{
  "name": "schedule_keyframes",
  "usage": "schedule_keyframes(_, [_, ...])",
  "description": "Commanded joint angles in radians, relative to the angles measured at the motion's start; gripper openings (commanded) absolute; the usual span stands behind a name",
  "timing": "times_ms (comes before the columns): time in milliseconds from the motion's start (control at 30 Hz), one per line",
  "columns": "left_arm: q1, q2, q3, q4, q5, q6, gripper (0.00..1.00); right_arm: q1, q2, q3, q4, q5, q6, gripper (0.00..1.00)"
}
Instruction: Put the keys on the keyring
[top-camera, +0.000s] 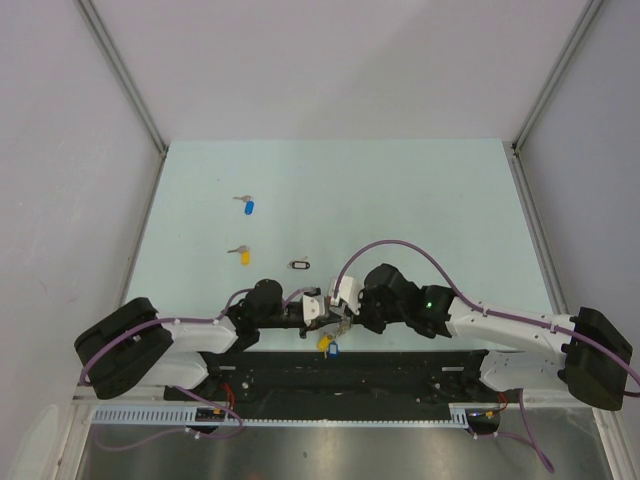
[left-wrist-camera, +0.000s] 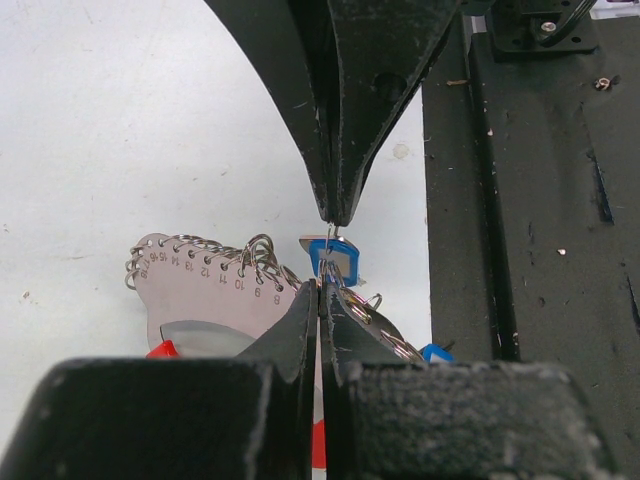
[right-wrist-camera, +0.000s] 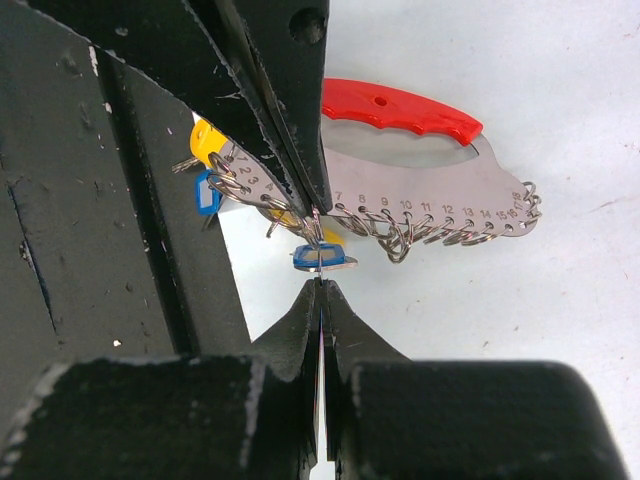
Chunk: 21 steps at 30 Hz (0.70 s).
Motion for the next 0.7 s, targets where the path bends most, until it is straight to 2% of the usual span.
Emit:
schedule_keyframes(0, [0.006, -0.015, 0.003, 0.046, 0.031, 0.002, 0.0, 0.005, -0.012, 0.038, 0.011, 0.005, 0.003, 0.0])
schedule_keyframes(667, [0.006, 0.003, 0.007, 0.069, 0.054, -0.012, 0.0, 0.005, 0.001, 0.038, 0.028, -0.024, 0.001, 0.0])
